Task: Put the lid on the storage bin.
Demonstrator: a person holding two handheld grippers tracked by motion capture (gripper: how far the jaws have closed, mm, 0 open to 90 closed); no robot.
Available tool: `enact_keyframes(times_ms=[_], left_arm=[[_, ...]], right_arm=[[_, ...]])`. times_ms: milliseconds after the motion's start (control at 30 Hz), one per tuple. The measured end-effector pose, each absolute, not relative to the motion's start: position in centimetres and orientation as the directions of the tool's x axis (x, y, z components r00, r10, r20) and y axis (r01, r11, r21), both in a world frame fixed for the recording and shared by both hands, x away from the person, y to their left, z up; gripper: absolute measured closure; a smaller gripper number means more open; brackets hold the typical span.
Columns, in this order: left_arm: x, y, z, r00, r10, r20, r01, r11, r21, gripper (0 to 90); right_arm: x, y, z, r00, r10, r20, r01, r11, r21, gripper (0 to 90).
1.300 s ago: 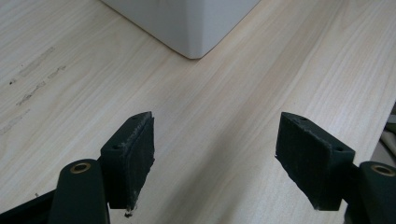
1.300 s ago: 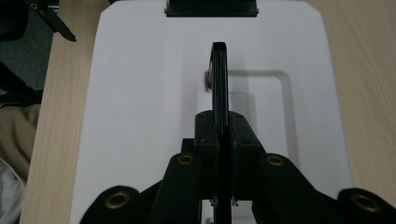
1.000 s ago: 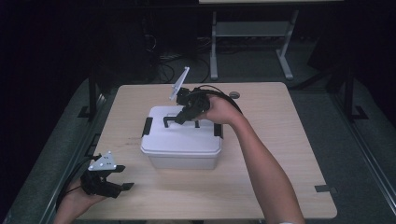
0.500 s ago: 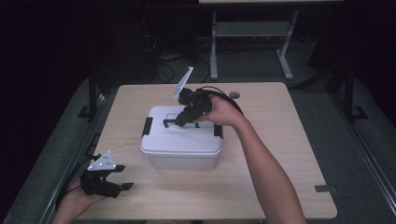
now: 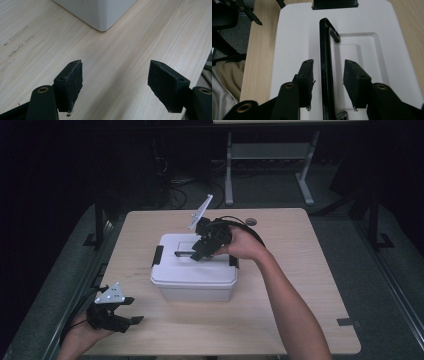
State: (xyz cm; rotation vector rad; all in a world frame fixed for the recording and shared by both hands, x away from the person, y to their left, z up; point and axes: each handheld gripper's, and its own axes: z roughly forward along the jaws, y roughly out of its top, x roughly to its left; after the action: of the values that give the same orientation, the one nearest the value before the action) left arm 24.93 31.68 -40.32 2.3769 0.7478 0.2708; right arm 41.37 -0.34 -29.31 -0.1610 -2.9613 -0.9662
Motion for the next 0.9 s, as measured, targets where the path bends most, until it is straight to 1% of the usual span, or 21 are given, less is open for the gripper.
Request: enact_keyframes(times_ms=[200, 667, 900], left_arm=[[24.9, 31.7, -40.3, 0.819, 0.574, 0.004, 0.446, -0.640, 0.626, 27.7], [24.9, 31.8, -40.3, 0.815, 0.579, 0.004, 0.449, -0.636, 0.627, 27.5], [24.9, 31.8, -40.4, 0.815, 0.580, 0.003, 0.451, -0.637, 0.625, 27.4]], right_arm=[[40.9, -0.8, -29.0, -0.994, 0.104, 0.039, 0.107, 0.800, 0.590, 54.8], [40.3, -1.8, -28.0, -0.991, 0.128, 0.026, 0.117, 0.787, 0.606, 52.4], [40.1, -2.6, -27.6, -0.989, 0.145, 0.026, 0.130, 0.776, 0.617, 49.9]])
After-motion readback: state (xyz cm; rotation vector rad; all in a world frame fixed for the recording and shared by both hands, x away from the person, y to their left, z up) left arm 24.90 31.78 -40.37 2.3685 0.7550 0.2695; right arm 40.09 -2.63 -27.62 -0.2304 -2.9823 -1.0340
